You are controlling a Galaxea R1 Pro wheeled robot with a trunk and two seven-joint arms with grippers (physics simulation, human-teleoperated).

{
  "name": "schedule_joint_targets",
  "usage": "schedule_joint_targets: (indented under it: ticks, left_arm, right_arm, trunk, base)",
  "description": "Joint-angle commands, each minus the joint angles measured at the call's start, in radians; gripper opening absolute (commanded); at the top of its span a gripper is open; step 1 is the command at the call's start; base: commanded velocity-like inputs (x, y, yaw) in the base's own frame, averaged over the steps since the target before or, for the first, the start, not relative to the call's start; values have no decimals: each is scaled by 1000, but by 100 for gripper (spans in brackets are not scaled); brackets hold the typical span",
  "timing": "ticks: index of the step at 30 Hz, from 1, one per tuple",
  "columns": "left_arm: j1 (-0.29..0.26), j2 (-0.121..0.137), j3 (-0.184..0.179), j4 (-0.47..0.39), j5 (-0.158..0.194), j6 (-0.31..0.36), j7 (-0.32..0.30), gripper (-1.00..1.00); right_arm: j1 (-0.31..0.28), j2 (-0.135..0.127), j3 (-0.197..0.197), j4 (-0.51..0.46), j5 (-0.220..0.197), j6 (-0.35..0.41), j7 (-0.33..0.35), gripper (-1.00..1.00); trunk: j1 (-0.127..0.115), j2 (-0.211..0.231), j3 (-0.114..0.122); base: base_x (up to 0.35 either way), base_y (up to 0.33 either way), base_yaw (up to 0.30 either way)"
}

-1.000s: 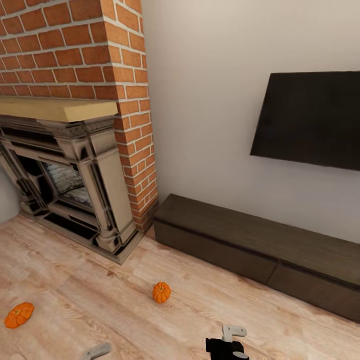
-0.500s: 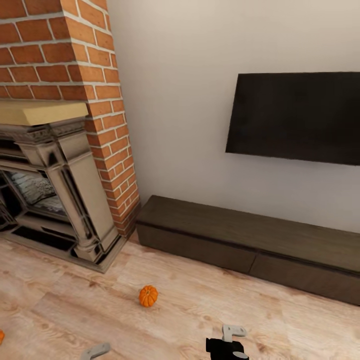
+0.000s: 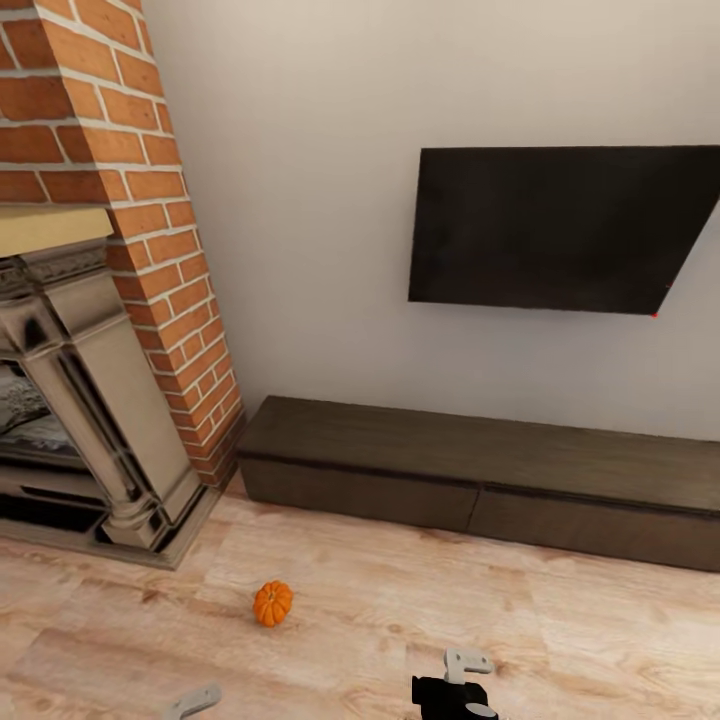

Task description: Place each of the two pumpkins and all three candles from the living room inside a cabinet in the living room (use any cabinet), then make sure every cabinet is closed, and position the cauldron so it is next to a table in the living room.

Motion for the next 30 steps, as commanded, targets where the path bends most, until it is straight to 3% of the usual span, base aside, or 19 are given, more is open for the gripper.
schedule_joint_targets:
  ticks: [1,25,30]
  left_arm:
    - [0,0,0,0,0,0,0,100]
    - [0,0,0,0,0,0,0,100]
    - [0,0,0,0,0,0,0,100]
  right_arm:
    - [0,0,0,0,0,0,0,100]
    - [0,0,0,0,2,0,0,100]
    - [0,0,5,-4,4,0,-1,100]
  trunk:
    - [0,0,0]
    - [0,0,-3]
    - [0,0,-5]
  base:
    - [0,1,-278]
    - [0,0,-278]
    - [30,-4,-139]
